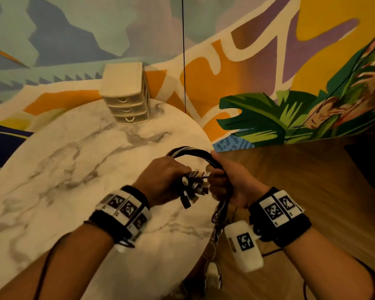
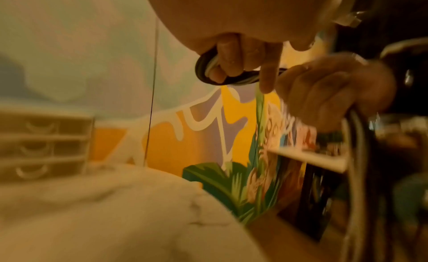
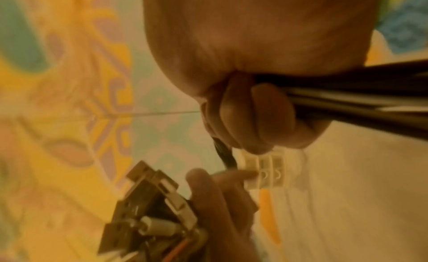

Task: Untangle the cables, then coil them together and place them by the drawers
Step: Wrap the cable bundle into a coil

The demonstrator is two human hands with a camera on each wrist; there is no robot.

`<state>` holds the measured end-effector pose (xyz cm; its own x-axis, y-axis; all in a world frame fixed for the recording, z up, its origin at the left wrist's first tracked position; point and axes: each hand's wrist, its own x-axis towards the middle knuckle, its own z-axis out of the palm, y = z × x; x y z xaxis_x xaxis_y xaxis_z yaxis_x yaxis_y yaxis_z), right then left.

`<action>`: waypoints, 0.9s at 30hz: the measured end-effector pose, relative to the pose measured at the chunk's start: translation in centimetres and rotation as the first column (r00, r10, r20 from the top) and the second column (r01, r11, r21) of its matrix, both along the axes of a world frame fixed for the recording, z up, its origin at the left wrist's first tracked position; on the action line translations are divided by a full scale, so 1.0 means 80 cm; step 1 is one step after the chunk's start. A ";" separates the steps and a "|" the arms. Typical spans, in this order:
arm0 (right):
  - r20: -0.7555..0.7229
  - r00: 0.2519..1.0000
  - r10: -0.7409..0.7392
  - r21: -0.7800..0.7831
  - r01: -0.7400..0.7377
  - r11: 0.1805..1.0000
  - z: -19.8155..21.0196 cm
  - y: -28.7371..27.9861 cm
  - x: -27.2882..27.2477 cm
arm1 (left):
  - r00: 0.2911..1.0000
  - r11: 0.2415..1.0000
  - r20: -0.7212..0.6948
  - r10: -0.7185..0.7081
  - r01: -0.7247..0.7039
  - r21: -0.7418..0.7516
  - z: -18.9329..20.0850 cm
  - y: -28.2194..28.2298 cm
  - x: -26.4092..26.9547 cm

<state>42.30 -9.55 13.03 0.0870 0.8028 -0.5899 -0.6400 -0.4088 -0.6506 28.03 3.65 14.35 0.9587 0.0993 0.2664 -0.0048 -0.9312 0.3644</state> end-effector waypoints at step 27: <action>0.330 0.940 0.079 -0.086 -0.054 0.995 0.044 0.035 -0.025 | 0.865 0.020 -0.200 0.461 -0.236 -0.972 -0.010 -0.019 0.055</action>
<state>40.30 -6.74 16.54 0.2366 0.7685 -0.5945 -0.3616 -0.4982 -0.7880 32.44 2.14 13.51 0.6873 0.6802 -0.2549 0.0540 0.3021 0.9518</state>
